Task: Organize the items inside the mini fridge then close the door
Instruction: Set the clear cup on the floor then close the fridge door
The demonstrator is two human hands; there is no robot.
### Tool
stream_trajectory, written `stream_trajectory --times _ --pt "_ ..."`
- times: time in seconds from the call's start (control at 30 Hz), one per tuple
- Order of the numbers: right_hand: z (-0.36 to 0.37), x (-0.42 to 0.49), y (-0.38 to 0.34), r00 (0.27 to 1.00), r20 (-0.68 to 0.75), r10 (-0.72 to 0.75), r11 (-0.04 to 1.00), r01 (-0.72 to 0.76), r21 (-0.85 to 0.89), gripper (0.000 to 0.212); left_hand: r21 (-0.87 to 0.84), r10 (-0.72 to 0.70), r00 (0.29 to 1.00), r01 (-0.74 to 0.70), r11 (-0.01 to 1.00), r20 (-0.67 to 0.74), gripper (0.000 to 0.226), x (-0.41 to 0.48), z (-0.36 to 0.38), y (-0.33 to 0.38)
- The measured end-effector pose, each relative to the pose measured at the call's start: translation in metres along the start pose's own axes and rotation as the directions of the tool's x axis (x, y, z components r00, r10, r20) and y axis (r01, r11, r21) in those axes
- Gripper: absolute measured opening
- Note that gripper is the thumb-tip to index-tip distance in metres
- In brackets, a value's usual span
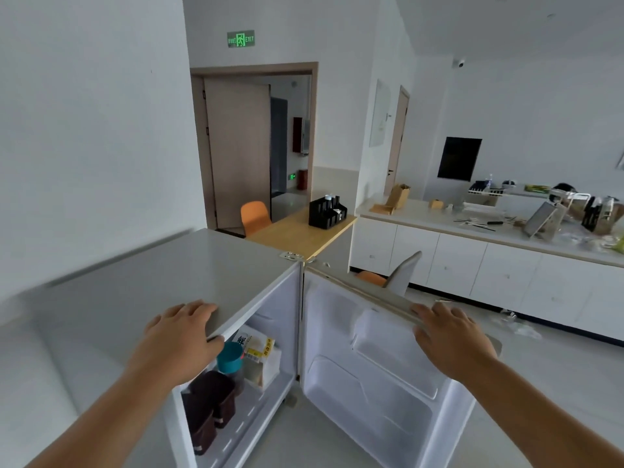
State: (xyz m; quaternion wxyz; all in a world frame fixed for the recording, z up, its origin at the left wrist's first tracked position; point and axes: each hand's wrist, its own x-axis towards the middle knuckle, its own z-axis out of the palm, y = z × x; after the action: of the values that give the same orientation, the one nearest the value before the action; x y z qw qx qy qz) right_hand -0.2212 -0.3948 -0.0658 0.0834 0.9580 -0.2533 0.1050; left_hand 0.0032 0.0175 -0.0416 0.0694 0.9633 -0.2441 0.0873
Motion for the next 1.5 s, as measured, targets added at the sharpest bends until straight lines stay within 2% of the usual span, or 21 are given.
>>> stream_trajectory --times 0.27,0.4,0.5,0.6,0.7,0.93,1.13,1.33,1.5 --pt "-0.033 -0.033 -0.036 0.994 0.032 -0.103 0.982 0.097 0.164 0.042 -0.009 0.018 1.000 -0.018 1.000 0.009 0.070 0.001 0.005 -0.005" --pt "-0.039 -0.049 -0.061 0.990 0.004 -0.144 0.919 0.132 0.371 0.037 -0.017 0.022 1.000 -0.022 1.000 0.005 0.070 0.002 0.008 -0.006" --pt "-0.040 -0.056 -0.077 0.985 -0.026 -0.169 0.876 0.162 0.453 0.033 -0.024 0.025 1.000 -0.025 0.999 0.000 0.068 0.002 0.010 -0.008" --pt "-0.042 -0.063 -0.092 0.980 -0.059 -0.192 0.832 0.194 0.520 0.038 -0.029 0.037 0.999 -0.037 0.999 -0.001 0.067 0.003 0.012 -0.009" --pt "-0.043 -0.069 -0.111 0.969 -0.057 -0.240 0.782 0.228 0.580 0.052 -0.043 0.044 0.999 -0.044 0.998 -0.008 0.065 0.005 0.014 -0.011" --pt "-0.032 -0.071 -0.173 0.934 -0.095 -0.345 0.753 0.336 0.565 0.064 -0.089 0.035 0.999 -0.037 0.995 -0.016 0.064 0.008 0.016 -0.013" --pt "-0.025 -0.057 -0.223 0.899 -0.145 -0.413 0.713 0.418 0.562 0.070 -0.205 -0.001 1.000 -0.001 0.979 -0.009 0.068 0.011 0.017 -0.017" --pt "-0.029 -0.045 -0.263 0.885 -0.181 -0.430 0.702 0.453 0.550 0.063 -0.231 -0.006 1.000 0.003 0.973 -0.011 0.074 0.010 0.019 -0.018" --pt "-0.034 -0.035 -0.284 0.885 -0.155 -0.440 0.695 0.445 0.565 0.060 -0.253 -0.002 1.000 -0.003 0.968 -0.019 0.079 0.009 0.018 -0.018"
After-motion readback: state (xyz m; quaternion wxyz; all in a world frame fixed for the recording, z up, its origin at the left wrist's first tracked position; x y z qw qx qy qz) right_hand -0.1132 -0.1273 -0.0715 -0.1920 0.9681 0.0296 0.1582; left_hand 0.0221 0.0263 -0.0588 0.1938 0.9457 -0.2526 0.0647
